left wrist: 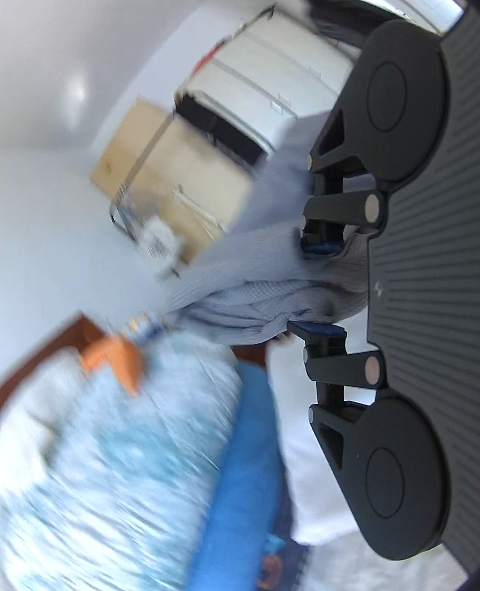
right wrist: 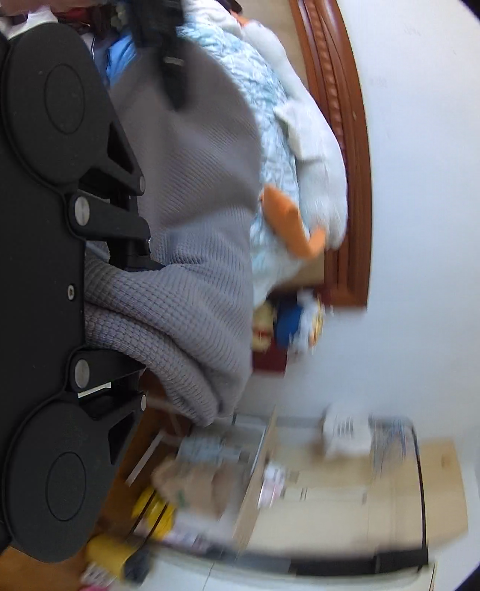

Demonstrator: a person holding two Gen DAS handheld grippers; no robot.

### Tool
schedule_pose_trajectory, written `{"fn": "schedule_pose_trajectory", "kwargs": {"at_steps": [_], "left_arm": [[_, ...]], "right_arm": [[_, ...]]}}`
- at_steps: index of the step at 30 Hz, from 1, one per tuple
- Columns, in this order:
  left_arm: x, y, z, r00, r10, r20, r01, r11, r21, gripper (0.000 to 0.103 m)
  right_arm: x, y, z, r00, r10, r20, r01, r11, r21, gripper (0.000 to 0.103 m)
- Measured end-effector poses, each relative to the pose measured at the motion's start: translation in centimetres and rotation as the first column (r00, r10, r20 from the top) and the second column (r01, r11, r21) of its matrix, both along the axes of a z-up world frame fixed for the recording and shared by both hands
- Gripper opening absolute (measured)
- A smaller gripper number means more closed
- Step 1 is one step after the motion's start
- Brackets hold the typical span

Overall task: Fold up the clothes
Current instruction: 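Carry the folded shirt with both grippers toward the stack of folded clothes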

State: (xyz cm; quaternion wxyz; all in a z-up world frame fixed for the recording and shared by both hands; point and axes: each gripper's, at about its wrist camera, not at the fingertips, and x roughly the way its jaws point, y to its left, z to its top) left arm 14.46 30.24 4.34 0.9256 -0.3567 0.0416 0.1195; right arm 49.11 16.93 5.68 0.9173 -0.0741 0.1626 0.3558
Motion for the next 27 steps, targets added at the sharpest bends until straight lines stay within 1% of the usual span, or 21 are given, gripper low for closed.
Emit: {"fn": "schedule_pose_trajectory", "kwargs": {"at_steps": [2,3,4,5,6,7,8,9,10,12,13,14,15,16,18,20,21,22,24,26,27], "left_arm": [[1.6,1.4,-2.8,0.997,-0.002,-0.072,-0.001,0.999,-0.042,0.033],[2.6,1.6,-4.3,0.991,0.005,-0.134,-0.011,0.999,-0.042,0.033],[3.0,1.8,-5.5,0.986,0.010,-0.168,-0.018,0.999,-0.046,0.033],[3.5,2.0,-6.7,0.980,0.015,-0.201,-0.025,0.998,-0.049,0.033],[4.0,2.2,-8.0,0.972,0.020,-0.233,-0.033,0.998,-0.052,0.033],[3.8,2.5,-8.4,0.978,0.009,-0.210,-0.026,0.996,-0.082,0.033],[3.6,2.8,-8.9,0.983,-0.003,-0.185,-0.018,0.993,-0.112,0.033],[3.6,3.1,-9.0,0.986,-0.006,-0.166,-0.015,0.992,-0.122,0.033],[3.5,3.2,-9.1,0.987,-0.004,-0.160,-0.017,0.992,-0.128,0.033],[3.3,3.5,-9.4,0.989,-0.006,-0.145,-0.015,0.990,-0.142,0.035],[3.3,3.7,-9.7,0.991,-0.011,-0.131,-0.010,0.987,-0.163,0.035],[3.2,3.8,-10.0,0.993,-0.016,-0.116,-0.006,0.983,-0.185,0.037],[3.0,4.0,-10.2,0.994,-0.022,-0.106,0.000,0.978,-0.207,0.038],[2.7,4.2,-10.3,0.995,-0.028,-0.096,0.005,0.973,-0.230,0.038],[2.6,4.6,-10.7,0.996,-0.040,-0.076,0.018,0.964,-0.266,0.040],[2.6,4.5,-10.6,0.995,-0.037,-0.089,0.012,0.965,-0.264,0.047],[2.6,4.3,-10.5,0.995,-0.031,-0.099,0.005,0.967,-0.255,0.050],[2.7,4.0,-10.4,0.994,-0.025,-0.108,-0.002,0.969,-0.247,0.050],[2.9,4.0,-10.7,0.995,-0.036,-0.092,0.011,0.964,-0.265,0.050],[3.3,4.0,-11.0,0.995,-0.058,-0.082,0.034,0.964,-0.265,0.050],[3.6,4.0,-11.3,0.994,-0.074,-0.081,0.051,0.966,-0.255,0.042]], "right_arm": [[2.6,2.5,-1.3,0.998,0.016,-0.054,-0.017,1.000,-0.016,0.025],[3.8,3.7,-2.0,0.996,0.024,-0.081,-0.026,0.999,-0.024,0.027],[5.4,4.5,-3.3,0.994,0.013,-0.107,-0.018,0.999,-0.049,0.031],[6.3,4.6,-4.5,0.990,-0.051,-0.132,0.043,0.997,-0.065,0.041],[7.2,4.7,-5.7,0.981,-0.116,-0.157,0.104,0.991,-0.082,0.042],[8.1,4.8,-6.9,0.967,-0.179,-0.179,0.163,0.981,-0.101,0.043],[9.0,4.9,-8.1,0.949,-0.243,-0.201,0.222,0.968,-0.120,0.048],[9.0,3.9,-8.5,0.928,-0.303,-0.217,0.291,0.953,-0.085,0.048],[9.0,2.5,-8.7,0.911,-0.327,-0.252,0.331,0.943,-0.027,0.049],[8.0,-0.4,-8.9,0.882,-0.323,-0.344,0.375,0.922,0.094,0.051],[7.4,-1.7,-9.0,0.861,-0.325,-0.392,0.406,0.902,0.144,0.057],[6.8,-3.1,-9.1,0.838,-0.322,-0.441,0.438,0.878,0.191,0.069],[6.2,-4.2,-9.4,0.801,-0.320,-0.506,0.480,0.849,0.222,0.072],[5.5,-5.0,-9.9,0.772,-0.290,-0.565,0.503,0.822,0.265,0.076],[4.5,-6.1,-11.4,0.726,-0.181,-0.663,0.515,0.782,0.350,0.084],[3.9,-6.2,-13.3,0.688,-0.096,-0.719,0.524,0.751,0.402,0.089],[4.0,-5.7,-14.0,0.678,-0.074,-0.732,0.521,0.750,0.406,0.090],[4.2,-5.0,-14.7,0.670,-0.069,-0.739,0.513,0.763,0.394,0.090],[4.8,-3.9,-15.3,0.663,-0.118,-0.739,0.526,0.776,0.348,0.090],[5.2,-2.6,-15.0,0.703,-0.172,-0.690,0.522,0.783,0.337,0.090],[5.3,-2.0,-14.9,0.731,-0.206,-0.650,0.515,0.792,0.328,0.090]]}}
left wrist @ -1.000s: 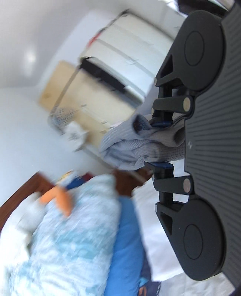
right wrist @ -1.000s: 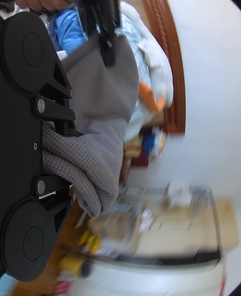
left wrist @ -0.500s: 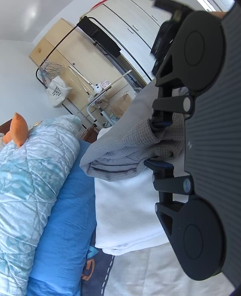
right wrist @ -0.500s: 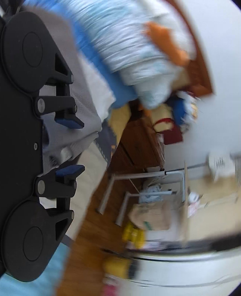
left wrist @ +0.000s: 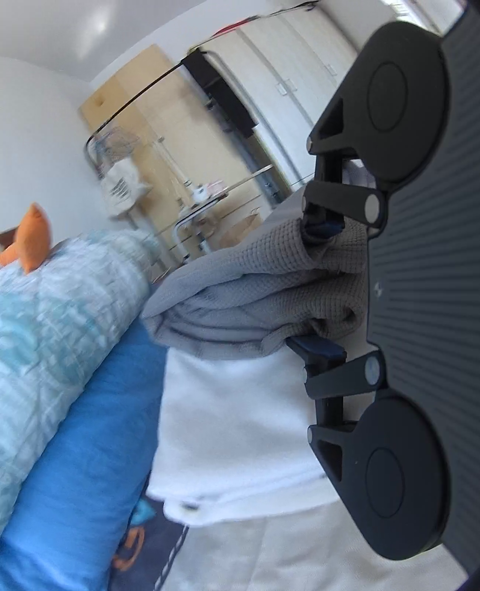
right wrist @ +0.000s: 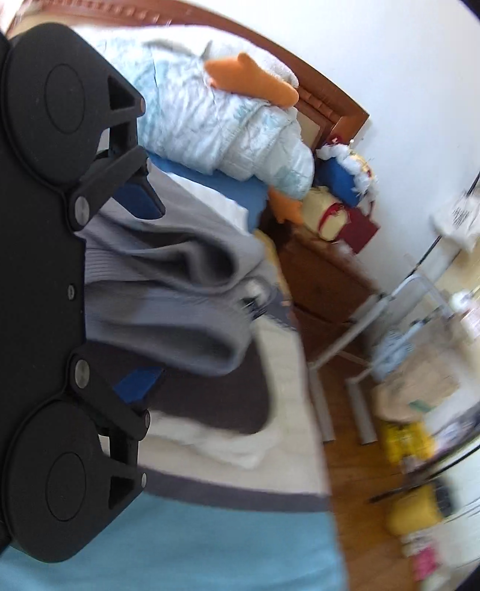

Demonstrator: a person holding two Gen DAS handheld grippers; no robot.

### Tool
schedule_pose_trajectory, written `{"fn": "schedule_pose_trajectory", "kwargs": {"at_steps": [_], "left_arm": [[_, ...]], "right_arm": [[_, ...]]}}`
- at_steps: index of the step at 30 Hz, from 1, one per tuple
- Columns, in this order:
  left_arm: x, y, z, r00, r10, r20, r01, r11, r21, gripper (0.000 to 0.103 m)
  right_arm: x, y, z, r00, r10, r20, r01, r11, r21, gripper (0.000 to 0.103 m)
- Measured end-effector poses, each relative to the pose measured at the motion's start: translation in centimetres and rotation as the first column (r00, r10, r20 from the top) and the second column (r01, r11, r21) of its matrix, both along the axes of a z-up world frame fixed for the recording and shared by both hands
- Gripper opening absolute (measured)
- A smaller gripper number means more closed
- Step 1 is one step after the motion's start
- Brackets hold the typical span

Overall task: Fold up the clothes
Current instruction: 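Carry the folded shirt with both grippers toward the stack of folded clothes, then lower the shirt onto the clothes stack and open both grippers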

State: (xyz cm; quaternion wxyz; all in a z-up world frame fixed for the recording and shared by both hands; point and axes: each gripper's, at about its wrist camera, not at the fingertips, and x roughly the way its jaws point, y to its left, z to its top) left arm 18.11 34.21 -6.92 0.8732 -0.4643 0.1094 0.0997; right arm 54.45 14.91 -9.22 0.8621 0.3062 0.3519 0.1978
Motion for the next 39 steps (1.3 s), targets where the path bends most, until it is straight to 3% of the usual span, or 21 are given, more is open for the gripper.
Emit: {"fn": "schedule_pose_trajectory", "kwargs": {"at_steps": [1,3,4,5,10,14,16,18,20,22,24,26,28,30,32,34,36,39], "left_arm": [[0.2,0.0,-0.2,1.000,0.002,-0.006,-0.002,1.000,0.012,0.040],[0.2,0.0,-0.4,1.000,-0.001,0.019,0.000,1.000,0.025,0.034],[0.2,-0.1,-0.2,1.000,0.001,0.020,-0.002,0.999,0.042,0.033],[0.2,-0.5,0.1,1.000,0.011,0.023,-0.013,0.998,0.068,0.030],[-1.3,-2.5,2.9,0.996,0.054,0.064,-0.067,0.973,0.222,0.026],[-4.4,-2.8,5.8,0.986,0.088,0.145,-0.123,0.960,0.252,0.026],[-3.7,-2.8,5.8,0.998,0.004,0.064,-0.017,0.980,0.199,0.027],[-2.4,-3.2,5.1,0.996,-0.083,-0.036,0.087,0.987,0.136,0.029],[-0.4,-4.0,3.5,0.973,-0.173,-0.153,0.184,0.981,0.061,0.031],[-0.2,-4.7,3.9,0.972,-0.168,-0.168,0.186,0.977,0.102,0.033],[-0.7,-5.5,5.4,0.977,-0.141,-0.160,0.170,0.968,0.183,0.033],[-1.6,-6.4,6.9,0.985,-0.096,-0.143,0.133,0.949,0.285,0.033],[-3.0,-7.0,8.3,0.996,-0.071,-0.056,0.087,0.927,0.364,0.034],[-4.5,-7.1,9.3,0.997,-0.065,0.039,0.046,0.925,0.376,0.037],[-5.2,-7.0,9.9,0.991,-0.062,0.115,0.017,0.936,0.350,0.039],[-4.2,-6.8,9.3,0.992,-0.096,0.077,0.068,0.951,0.301,0.039],[-2.1,-6.7,8.1,0.991,-0.116,-0.059,0.127,0.959,0.253,0.039],[-1.2,-6.4,6.5,0.977,-0.133,-0.168,0.169,0.960,0.224,0.039]], "right_arm": [[0.3,0.9,0.3,0.999,0.012,0.048,-0.009,0.998,-0.066,0.090],[0.8,2.9,1.2,0.987,0.064,0.144,-0.030,0.973,-0.227,0.062],[0.3,3.8,2.0,0.973,0.106,0.205,-0.042,0.956,-0.292,0.043],[-0.3,4.8,2.8,0.953,0.150,0.263,-0.049,0.933,-0.356,0.031],[-3.9,9.3,6.4,0.822,0.345,0.453,-0.014,0.807,-0.590,0.025],[-5.4,9.0,9.6,0.703,0.467,0.536,-0.153,0.835,-0.528,0.024],[-4.8,8.2,10.1,0.682,0.476,0.556,-0.167,0.840,-0.516,0.024],[-2.4,7.0,9.6,0.728,0.441,0.525,-0.159,0.854,-0.496,0.024],[1.2,6.3,7.5,0.831,0.401,0.386,-0.202,0.863,-0.463,0.035],[4.8,5.7,5.0,0.917,0.353,0.184,-0.236,0.856,-0.460,0.047],[4.8,4.8,3.7,0.947,0.290,0.136,-0.194,0.858,-0.475,0.050],[2.9,3.6,4.1,0.955,0.202,0.216,-0.090,0.894,-0.438,0.065],[1.3,2.9,4.6,0.948,0.129,0.291,0.007,0.905,-0.425,0.065],[0.9,3.2,5.3,0.937,0.086,0.340,0.079,0.892,-0.446,0.065],[-0.2,3.3,6.1,0.917,0.138,0.373,0.042,0.899,-0.437,0.065],[-1.5,4.0,6.8,0.884,0.220,0.412,-0.012,0.893,-0.450,0.065],[-2.7,4.9,7.1,0.851,0.321,0.416,-0.090,0.869,-0.486,0.065],[-2.1,5.6,5.9,0.820,0.492,0.291,-0.346,0.832,-0.433,0.064]]}}
